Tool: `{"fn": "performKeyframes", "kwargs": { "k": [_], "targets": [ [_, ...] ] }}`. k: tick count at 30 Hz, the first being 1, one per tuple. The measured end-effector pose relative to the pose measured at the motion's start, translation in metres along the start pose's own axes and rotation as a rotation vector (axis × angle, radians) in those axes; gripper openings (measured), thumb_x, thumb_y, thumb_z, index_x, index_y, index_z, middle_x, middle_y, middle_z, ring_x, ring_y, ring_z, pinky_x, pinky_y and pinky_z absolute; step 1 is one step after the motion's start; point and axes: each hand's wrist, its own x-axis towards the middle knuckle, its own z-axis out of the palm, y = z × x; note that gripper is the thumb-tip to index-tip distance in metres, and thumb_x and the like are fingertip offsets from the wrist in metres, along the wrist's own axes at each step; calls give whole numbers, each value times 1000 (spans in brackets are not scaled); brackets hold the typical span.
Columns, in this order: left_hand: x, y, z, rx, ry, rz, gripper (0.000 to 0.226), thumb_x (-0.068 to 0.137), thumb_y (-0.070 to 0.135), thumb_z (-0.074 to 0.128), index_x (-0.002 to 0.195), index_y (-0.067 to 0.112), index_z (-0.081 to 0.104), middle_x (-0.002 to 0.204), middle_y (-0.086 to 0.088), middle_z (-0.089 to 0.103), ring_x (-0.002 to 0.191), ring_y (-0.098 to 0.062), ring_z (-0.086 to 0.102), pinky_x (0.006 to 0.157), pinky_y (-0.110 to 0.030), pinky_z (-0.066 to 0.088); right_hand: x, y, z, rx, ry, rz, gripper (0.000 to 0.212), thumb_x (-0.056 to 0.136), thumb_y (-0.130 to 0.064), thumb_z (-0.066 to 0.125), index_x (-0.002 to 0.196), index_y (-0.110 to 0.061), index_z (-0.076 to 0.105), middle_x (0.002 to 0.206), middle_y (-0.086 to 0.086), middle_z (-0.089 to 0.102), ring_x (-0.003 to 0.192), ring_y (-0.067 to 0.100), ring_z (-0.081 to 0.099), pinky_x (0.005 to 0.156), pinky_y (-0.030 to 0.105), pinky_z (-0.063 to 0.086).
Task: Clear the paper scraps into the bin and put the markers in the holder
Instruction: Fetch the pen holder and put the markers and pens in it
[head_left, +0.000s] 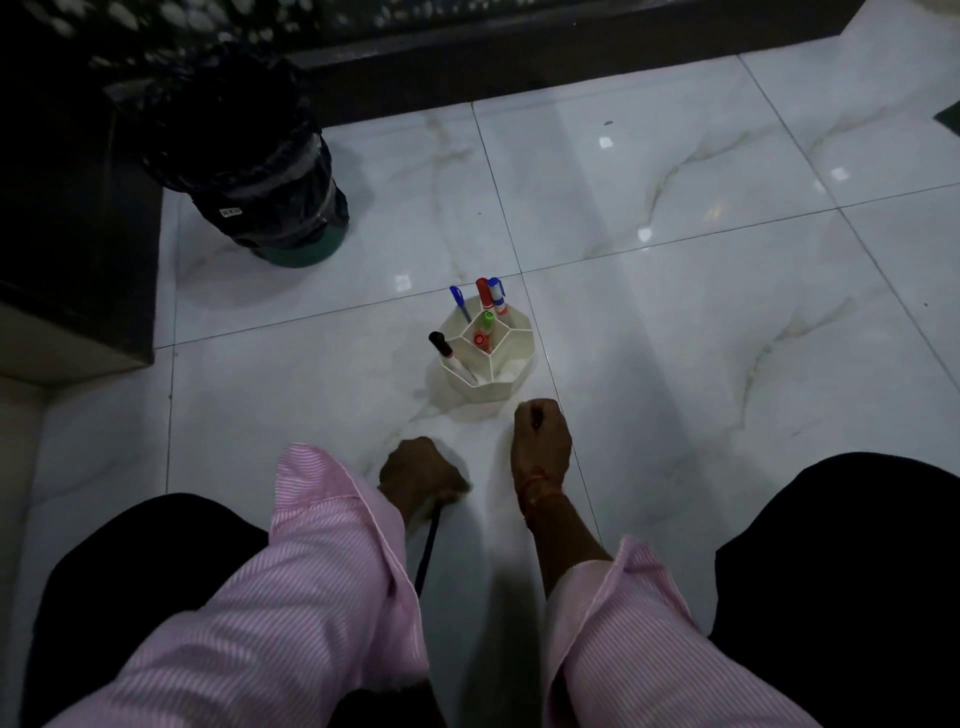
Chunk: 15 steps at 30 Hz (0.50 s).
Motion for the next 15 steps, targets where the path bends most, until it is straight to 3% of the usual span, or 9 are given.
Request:
{"fn": "performKeyframes", "kwargs": {
  "k": [2, 5, 8, 10, 13, 15],
  "targets": [
    [-4, -2, 14, 121, -12, 49, 62, 59, 29, 85, 112, 5, 63, 114, -11, 67, 104, -28, 66, 86, -33, 57, -8, 8, -1, -34, -40, 14, 14, 94, -21, 52, 91, -11, 61, 91, 5, 65, 83, 18, 57, 73, 24, 41],
    [-3, -3, 24, 237, 104, 113, 38, 77, 8, 71, 112, 2, 60, 122, -13, 61, 111, -29, 61, 89, -31, 51, -18, 18, 2, -79, -126, -16, 14, 95, -18, 52, 94, -10, 63, 91, 3, 65, 83, 15, 57, 74, 22, 40],
    [4, -2, 17, 258, 111, 157, 36, 81, 3, 60, 117, -3, 56, 128, -18, 56, 119, -33, 56, 97, -32, 46, -18, 23, 0, -75, -153, 8, 12, 93, -16, 54, 94, -11, 65, 88, -1, 64, 83, 16, 58, 74, 22, 40],
    [10, 4, 12, 179, 147, 210, 34, 83, 7, 58, 115, -4, 59, 127, -18, 59, 119, -32, 56, 99, -31, 44, -16, 26, -1, -32, -165, 55, 12, 92, -16, 55, 93, -11, 66, 87, 2, 67, 83, 19, 61, 74, 23, 42],
    [11, 38, -7, -72, 246, 235, 19, 76, 11, 67, 94, 5, 71, 102, -11, 72, 98, -29, 66, 89, -33, 54, -16, 26, 1, 21, -244, 73, 13, 90, -19, 55, 91, -16, 68, 87, 1, 70, 84, 19, 64, 78, 29, 51],
    [11, 61, -24, -288, 284, 174, 13, 71, 11, 75, 84, 8, 73, 88, -7, 73, 86, -26, 69, 84, -35, 58, -18, 22, 3, 14, -358, 32, 16, 92, -23, 54, 92, -18, 69, 89, -1, 70, 85, 16, 64, 78, 22, 49]
  ]
}}
